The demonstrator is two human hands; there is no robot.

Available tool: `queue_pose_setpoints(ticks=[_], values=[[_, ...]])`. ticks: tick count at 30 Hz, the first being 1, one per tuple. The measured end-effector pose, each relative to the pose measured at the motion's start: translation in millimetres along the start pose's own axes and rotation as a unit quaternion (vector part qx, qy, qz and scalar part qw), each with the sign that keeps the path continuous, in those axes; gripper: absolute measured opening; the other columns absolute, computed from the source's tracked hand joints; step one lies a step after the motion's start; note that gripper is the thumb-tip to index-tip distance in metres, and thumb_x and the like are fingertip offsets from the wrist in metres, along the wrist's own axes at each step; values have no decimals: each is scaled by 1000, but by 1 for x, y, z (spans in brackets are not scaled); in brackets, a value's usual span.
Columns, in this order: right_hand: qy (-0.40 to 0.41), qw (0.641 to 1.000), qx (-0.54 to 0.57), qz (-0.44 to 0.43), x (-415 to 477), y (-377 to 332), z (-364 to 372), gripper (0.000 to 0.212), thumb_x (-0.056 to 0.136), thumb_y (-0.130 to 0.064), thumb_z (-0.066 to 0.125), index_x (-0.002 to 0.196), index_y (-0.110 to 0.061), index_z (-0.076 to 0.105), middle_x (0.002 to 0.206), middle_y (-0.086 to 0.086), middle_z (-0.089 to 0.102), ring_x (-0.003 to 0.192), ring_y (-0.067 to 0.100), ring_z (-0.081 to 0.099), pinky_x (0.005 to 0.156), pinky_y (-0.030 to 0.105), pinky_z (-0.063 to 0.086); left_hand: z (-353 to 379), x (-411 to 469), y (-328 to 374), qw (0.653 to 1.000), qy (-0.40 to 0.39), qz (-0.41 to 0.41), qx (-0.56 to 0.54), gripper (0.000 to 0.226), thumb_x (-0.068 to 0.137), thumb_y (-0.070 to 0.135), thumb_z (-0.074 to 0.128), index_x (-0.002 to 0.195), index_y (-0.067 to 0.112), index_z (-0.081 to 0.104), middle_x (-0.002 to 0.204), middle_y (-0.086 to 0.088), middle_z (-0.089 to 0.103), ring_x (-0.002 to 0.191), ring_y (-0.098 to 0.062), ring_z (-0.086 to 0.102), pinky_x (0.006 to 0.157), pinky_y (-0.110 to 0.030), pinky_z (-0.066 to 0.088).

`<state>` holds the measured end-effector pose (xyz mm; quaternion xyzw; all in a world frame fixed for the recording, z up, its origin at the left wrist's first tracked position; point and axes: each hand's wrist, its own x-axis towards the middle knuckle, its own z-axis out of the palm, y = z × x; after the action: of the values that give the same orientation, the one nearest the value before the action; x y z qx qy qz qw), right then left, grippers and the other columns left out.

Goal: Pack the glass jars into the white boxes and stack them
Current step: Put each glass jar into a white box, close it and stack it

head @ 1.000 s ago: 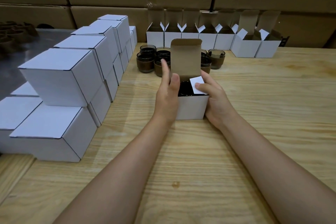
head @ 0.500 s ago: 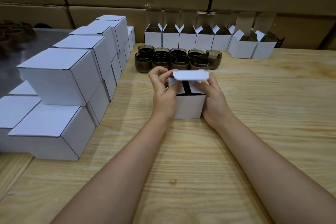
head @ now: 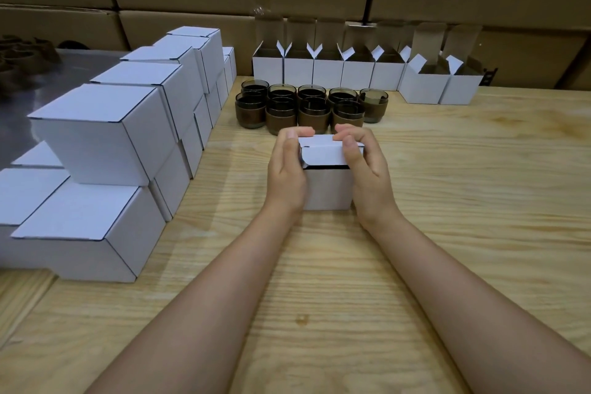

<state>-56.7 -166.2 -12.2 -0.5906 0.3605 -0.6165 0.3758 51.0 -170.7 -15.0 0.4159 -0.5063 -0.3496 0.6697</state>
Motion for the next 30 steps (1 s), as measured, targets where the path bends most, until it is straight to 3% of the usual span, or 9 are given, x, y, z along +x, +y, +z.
queue_pose_setpoints(ticks=[3, 8, 11, 14, 20, 23, 25, 30], values=[[13, 998, -44, -31, 0, 0, 1, 11, 92, -29, 47, 92, -24, 57, 108, 2, 60, 109, 5, 53, 91, 13, 38, 0, 0, -1, 1000, 1, 0, 6, 47, 91, 40, 22, 99, 11, 57, 99, 3, 59, 91, -7, 54, 83, -26, 44], [0, 998, -50, -41, -1, 0, -2, 8, 91, -27, 50, 92, -26, 58, 114, 12, 60, 113, 15, 53, 81, 6, 39, -1, 0, 2, 999, -21, -37, 0, 51, 89, 48, 24, 103, 13, 59, 112, -10, 59, 105, -28, 55, 96, -48, 43], [-5, 997, -60, -50, -2, -1, -3, 9, 91, -25, 50, 91, -25, 58, 115, 12, 60, 114, 16, 54, 81, 6, 38, -2, -2, 6, 999, -33, -38, -11, 48, 87, 44, 32, 105, 8, 58, 107, -4, 58, 100, -22, 54, 91, -43, 43], [-8, 996, -64, -57, -3, -2, -5, 10, 91, -22, 50, 92, -19, 59, 115, 13, 59, 112, 18, 54, 81, 6, 38, -3, -4, 9, 998, -47, -38, -33, 31, 81, 35, 46, 99, 12, 56, 103, -3, 55, 95, -19, 49, 85, -36, 40], [-5, 996, -64, -63, -4, -3, -5, 10, 92, -20, 50, 90, -19, 60, 113, 12, 59, 112, 19, 54, 80, 6, 38, -3, -5, 16, 997, -49, -55, -13, 25, 77, 38, 51, 93, 19, 57, 108, -9, 55, 96, -24, 49, 85, -46, 42], [3, 996, -64, -61, -2, -2, -4, 15, 92, -22, 50, 92, -12, 62, 112, 12, 60, 110, 19, 55, 80, 7, 40, -4, -7, 17, 997, -67, -35, -1, 44, 68, 52, 60, 96, 19, 57, 114, -19, 56, 102, -31, 53, 92, -50, 44], [-1, 995, -70, -69, -2, -2, -4, 18, 92, -19, 51, 93, -6, 63, 111, 14, 60, 109, 20, 56, 80, 8, 40, -6, -9, 15, 996, -84, -11, 12, 48, 66, 51, 63, 99, 17, 57, 116, -25, 55, 109, -40, 52, 95, -56, 43], [-11, 996, -68, -63, -2, -1, -7, 14, 93, -15, 53, 92, -5, 63, 112, 14, 59, 111, 16, 54, 79, 8, 41, -8, -7, 13, 994, -96, 37, 27, 29, 73, 45, 61, 90, 22, 60, 101, -9, 58, 111, -42, 50, 95, -58, 39]])
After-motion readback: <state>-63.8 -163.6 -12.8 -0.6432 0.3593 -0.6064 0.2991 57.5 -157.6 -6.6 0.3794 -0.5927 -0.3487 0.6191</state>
